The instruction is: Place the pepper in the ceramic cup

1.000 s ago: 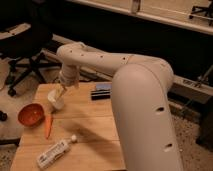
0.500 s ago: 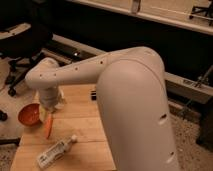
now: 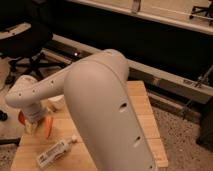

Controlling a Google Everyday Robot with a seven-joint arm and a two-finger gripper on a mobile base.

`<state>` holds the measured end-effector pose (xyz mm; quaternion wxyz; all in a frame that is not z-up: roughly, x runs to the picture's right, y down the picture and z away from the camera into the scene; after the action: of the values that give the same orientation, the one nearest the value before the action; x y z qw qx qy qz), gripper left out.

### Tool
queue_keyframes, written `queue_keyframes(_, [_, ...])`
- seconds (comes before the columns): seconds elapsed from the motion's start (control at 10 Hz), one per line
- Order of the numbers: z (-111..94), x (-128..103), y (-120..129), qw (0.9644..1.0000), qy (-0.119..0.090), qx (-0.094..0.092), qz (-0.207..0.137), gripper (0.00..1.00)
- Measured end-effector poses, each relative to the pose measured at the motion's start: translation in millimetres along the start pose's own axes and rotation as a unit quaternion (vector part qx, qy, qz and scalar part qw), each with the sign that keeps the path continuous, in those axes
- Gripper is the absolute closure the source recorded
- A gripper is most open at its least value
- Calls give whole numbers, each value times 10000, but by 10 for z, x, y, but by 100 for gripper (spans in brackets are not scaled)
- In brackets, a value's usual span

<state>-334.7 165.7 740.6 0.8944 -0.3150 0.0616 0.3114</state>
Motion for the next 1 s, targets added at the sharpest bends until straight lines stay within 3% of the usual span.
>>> queue_keyframes(0.2, [233, -107, -52, 9998, -10, 190, 58, 20])
queue_keyframes(0.7, [720, -166, -31, 9996, 80, 194, 163, 20])
queue_keyframes(1.0, [863, -229, -124, 9992, 111, 294, 260, 20])
